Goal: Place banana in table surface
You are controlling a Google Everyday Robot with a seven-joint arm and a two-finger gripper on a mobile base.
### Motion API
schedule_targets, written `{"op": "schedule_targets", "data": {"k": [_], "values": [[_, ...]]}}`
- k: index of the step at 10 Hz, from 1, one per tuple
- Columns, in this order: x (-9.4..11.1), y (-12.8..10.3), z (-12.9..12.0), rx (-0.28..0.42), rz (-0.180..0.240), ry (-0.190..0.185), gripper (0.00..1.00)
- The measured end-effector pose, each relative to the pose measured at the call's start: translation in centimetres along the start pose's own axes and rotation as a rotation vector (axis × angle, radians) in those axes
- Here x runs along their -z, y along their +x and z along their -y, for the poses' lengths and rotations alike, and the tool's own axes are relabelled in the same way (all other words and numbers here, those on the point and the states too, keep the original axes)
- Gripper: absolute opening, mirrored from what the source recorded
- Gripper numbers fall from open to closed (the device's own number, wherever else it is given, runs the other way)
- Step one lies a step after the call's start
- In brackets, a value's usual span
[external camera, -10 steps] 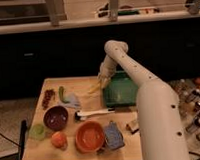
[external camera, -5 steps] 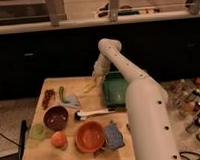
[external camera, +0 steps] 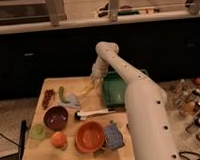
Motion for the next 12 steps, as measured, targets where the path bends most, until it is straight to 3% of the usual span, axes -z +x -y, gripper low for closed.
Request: {"op": "schedule_targets", "data": {"k": [2, 9, 10, 12], "values": [[-0.9, -0.2, -0.7, -0.012, -0.006, -0.007, 0.03], [-0.9, -1.3, -1.0, -0.004, 0.017, 0.014, 0.72], [-0.8, -1.5, -0.9, -0.002, 0.019, 0.011, 0.78], [-0.9, -1.9, -0.6, 0.004, 0.022, 0.006, 0.8]]}}
